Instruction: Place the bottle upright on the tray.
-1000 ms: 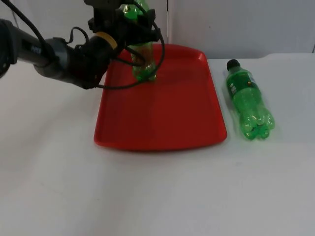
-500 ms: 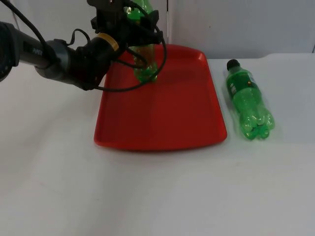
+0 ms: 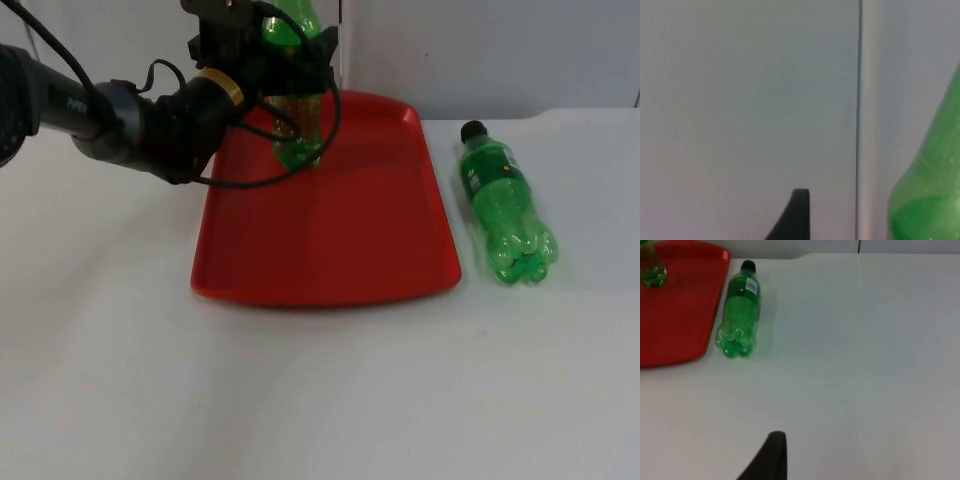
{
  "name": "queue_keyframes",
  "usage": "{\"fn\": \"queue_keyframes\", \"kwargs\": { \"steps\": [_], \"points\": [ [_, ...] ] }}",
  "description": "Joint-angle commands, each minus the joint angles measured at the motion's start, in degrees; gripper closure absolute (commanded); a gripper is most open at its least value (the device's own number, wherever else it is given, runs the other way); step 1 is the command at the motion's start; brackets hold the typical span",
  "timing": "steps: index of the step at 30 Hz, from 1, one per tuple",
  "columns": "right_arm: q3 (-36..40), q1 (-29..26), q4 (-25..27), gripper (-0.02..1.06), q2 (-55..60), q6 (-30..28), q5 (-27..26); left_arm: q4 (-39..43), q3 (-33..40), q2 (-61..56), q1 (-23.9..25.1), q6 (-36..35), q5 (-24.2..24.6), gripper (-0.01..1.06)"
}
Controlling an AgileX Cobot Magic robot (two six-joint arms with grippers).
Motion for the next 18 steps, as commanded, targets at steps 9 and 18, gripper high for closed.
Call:
{"fn": "queue_keyframes", "kwargs": {
  "steps": [9,18],
  "points": [
    [0.00,-0.36,0.14,0.00,-0.21,-0.44,-0.48,-0.34,-0.32,0.19,-0.10,-0.43,-0.57,0.17],
    [0.00,-0.36,0.14,0.00,-0.21,-0.44,-0.48,-0.12,-0.32,0.19,-0.10,-0.54,-0.10,0.01]
  ]
}}
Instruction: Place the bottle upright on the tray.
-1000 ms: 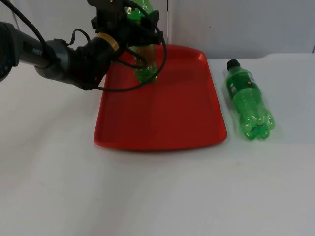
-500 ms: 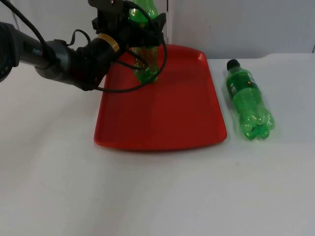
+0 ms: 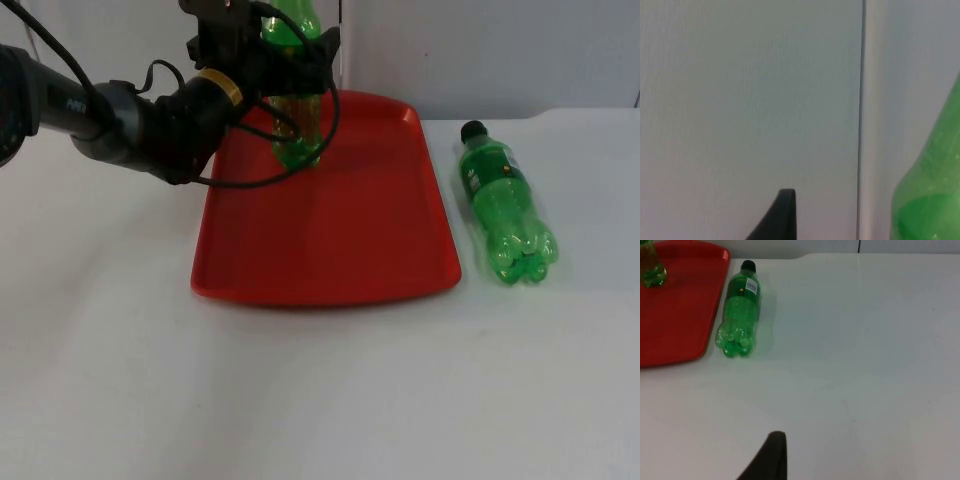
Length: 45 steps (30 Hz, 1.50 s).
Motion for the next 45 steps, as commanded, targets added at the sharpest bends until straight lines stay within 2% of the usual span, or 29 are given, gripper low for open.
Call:
{"fn": "queue_keyframes", "kwargs": {
  "steps": [1,5,8,10,12,13,16,21,24,28,29,33,34,39,40,42,45],
  "points": [
    [0.00,-0.36,0.14,0.00,-0.21,-0.44,-0.48,-0.01,-0.32,0.15,-0.10,-0.45,0.00,0.00],
    [0.00,-0.36,0.14,0.00,-0.21,-0.44,-0.48,2.17,-0.32,0.15,-0.10,-1.17,0.00,0.00],
    [0.00,-0.36,0.14,0.00,-0.21,-0.44,-0.48,4.51,-0.32,-0.08,-0.10,-4.29,0.13,0.00],
    [0.00,-0.36,0.14,0.00,-0.21,-0.44,-0.48,9.10,-0.32,-0.30,-0.10,-8.91,1.10,0.00],
    [0.00,-0.36,0.14,0.00,-0.21,-0.44,-0.48,11.97,-0.32,-0.70,-0.01,-11.83,4.59,0.00],
    [0.00,-0.36,0.14,0.00,-0.21,-0.44,-0.48,11.97,-0.32,-0.70,-0.01,-11.83,4.59,0.00],
    [0.00,-0.36,0.14,0.00,-0.21,-0.44,-0.48,14.05,-0.32,-1.92,-0.01,-14.79,13.82,0.00],
    [0.00,-0.36,0.14,0.00,-0.21,-0.44,-0.48,13.90,-0.32,-3.43,0.03,-14.79,15.58,0.00],
    [0.00,-0.36,0.14,0.00,-0.21,-0.44,-0.48,15.28,-0.32,-4.25,0.03,-15.08,18.30,0.00],
    [0.00,-0.36,0.14,0.00,-0.21,-0.44,-0.48,18.90,-0.32,-5.57,0.03,-19.46,24.01,0.00],
    [0.00,-0.36,0.14,0.00,-0.21,-0.44,-0.48,18.90,-0.32,-5.57,0.03,-19.46,24.01,0.00],
    [0.00,-0.36,0.14,0.00,-0.21,-0.44,-0.48,19.31,-0.32,-7.13,0.03,-23.59,31.82,0.00],
    [0.00,-0.36,0.14,0.00,-0.21,-0.44,-0.48,19.31,-0.32,-7.13,0.03,-23.59,31.82,0.00],
    [0.00,-0.36,0.14,0.00,-0.21,-0.44,-0.48,20.93,-0.32,-10.29,-1.42,-24.22,43.39,0.00],
    [0.00,-0.36,0.14,0.00,-0.21,-0.44,-0.48,20.93,-0.32,-10.29,-1.42,-24.22,43.39,0.00],
    [0.00,-0.36,0.14,0.00,-0.21,-0.44,-0.48,20.93,-0.32,-11.15,-1.96,-24.24,47.05,0.00],
    [0.00,-0.36,0.14,0.00,-0.21,-0.44,-0.48,20.93,-0.32,-11.41,-1.96,-24.24,47.43,0.00]
  ]
}}
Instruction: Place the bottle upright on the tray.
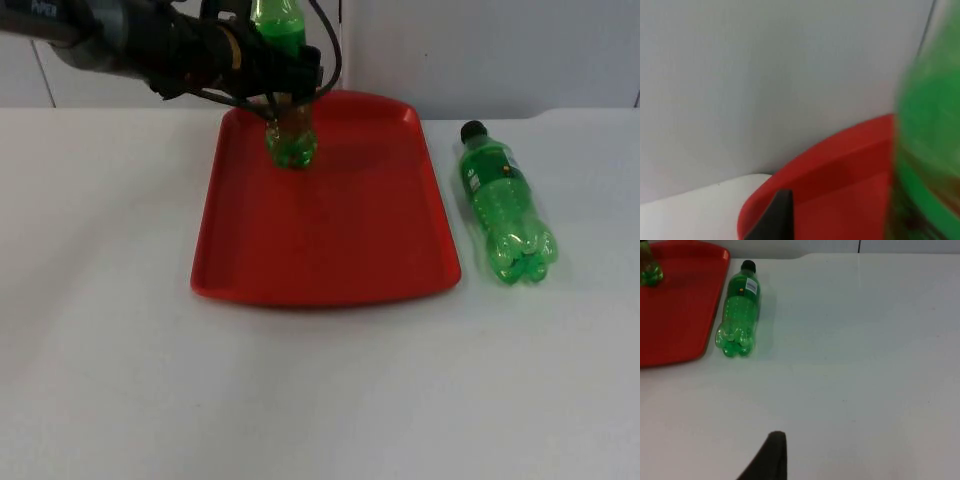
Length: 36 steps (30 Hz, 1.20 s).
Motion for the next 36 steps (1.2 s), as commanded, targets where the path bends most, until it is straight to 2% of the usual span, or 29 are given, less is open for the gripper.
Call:
{"fn": "queue_keyframes", "kwargs": {
  "steps": [1,8,15,25,30,34,35,36],
  "points": [
    [0.00,-0.36,0.14,0.00,-0.21,-0.44,-0.48,0.27,-0.32,-0.59,-0.19,-0.50,1.61,0.00],
    [0.00,-0.36,0.14,0.00,-0.21,-0.44,-0.48,-2.61,-0.32,-0.61,-1.13,-0.50,7.33,0.00],
    [0.00,-0.36,0.14,0.00,-0.21,-0.44,-0.48,-4.22,-0.32,-0.96,-2.36,-0.50,9.06,0.00],
    [0.00,-0.36,0.14,0.00,-0.21,-0.44,-0.48,-6.02,-0.32,-2.08,-2.86,0.50,14.56,0.00],
    [0.00,-0.36,0.14,0.00,-0.21,-0.44,-0.48,-9.31,-0.32,-3.55,-3.27,4.42,16.94,0.00],
    [0.00,-0.36,0.14,0.00,-0.21,-0.44,-0.48,-24.04,-0.32,-3.55,-3.27,18.22,20.21,0.00],
    [0.00,-0.36,0.14,0.00,-0.21,-0.44,-0.48,-24.04,-0.32,-3.55,-3.27,18.22,20.21,0.00],
    [0.00,-0.36,0.14,0.00,-0.21,-0.44,-0.48,-27.61,-0.32,-3.55,-3.27,22.69,20.98,0.00]
  ]
}}
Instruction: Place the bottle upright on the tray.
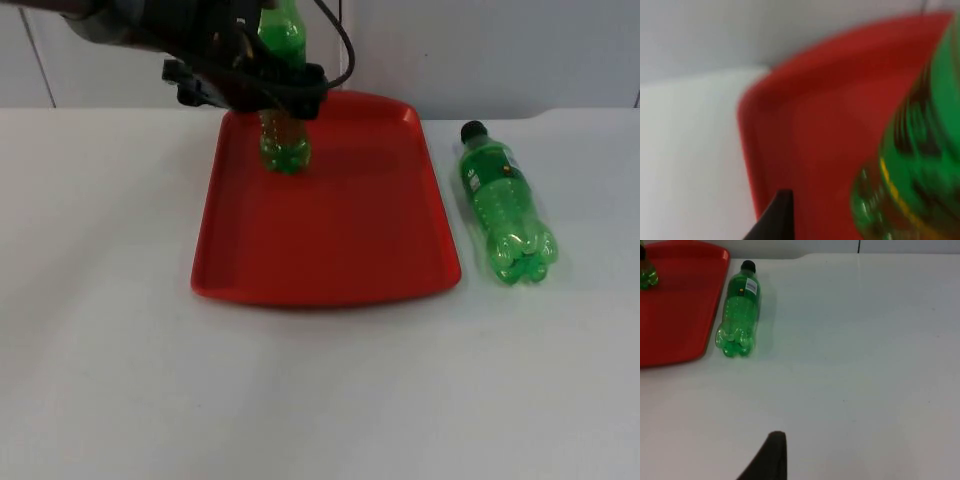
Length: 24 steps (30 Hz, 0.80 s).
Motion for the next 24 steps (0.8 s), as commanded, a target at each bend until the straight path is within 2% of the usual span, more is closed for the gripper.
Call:
{"fn": "queue_keyframes", "kwargs": {
  "steps": [1,3,5,6,12,18,21,23,24],
  "points": [
    [0.00,-0.36,0.14,0.00,-0.21,-0.44,-0.48,-7.20,-0.32,-0.68,-0.46,7.25,1.48,0.00],
    [0.00,-0.36,0.14,0.00,-0.21,-0.44,-0.48,-13.62,-0.32,-0.68,-0.46,12.87,3.48,0.00],
    [0.00,-0.36,0.14,0.00,-0.21,-0.44,-0.48,-15.69,-0.32,-0.68,-0.46,14.96,4.53,0.00],
    [0.00,-0.36,0.14,0.00,-0.21,-0.44,-0.48,-16.84,-0.32,-0.72,-0.46,16.52,6.72,0.00],
    [0.00,-0.36,0.14,0.00,-0.21,-0.44,-0.48,-17.15,-0.32,-2.07,-0.46,16.98,12.50,0.00],
    [0.00,-0.36,0.14,0.00,-0.21,-0.44,-0.48,-17.27,-0.20,-5.50,-0.46,17.67,15.84,0.00],
    [0.00,-0.36,0.14,0.00,-0.21,-0.44,-0.48,-17.55,2.12,-7.47,-0.46,17.67,15.79,0.00],
    [0.00,-0.36,0.14,0.00,-0.21,-0.44,-0.48,-17.68,6.89,-10.28,-0.46,17.28,13.32,0.00],
    [0.00,-0.36,0.14,0.00,-0.21,-0.44,-0.48,-17.68,6.89,-10.28,-0.46,17.28,13.32,0.00]
  ]
}}
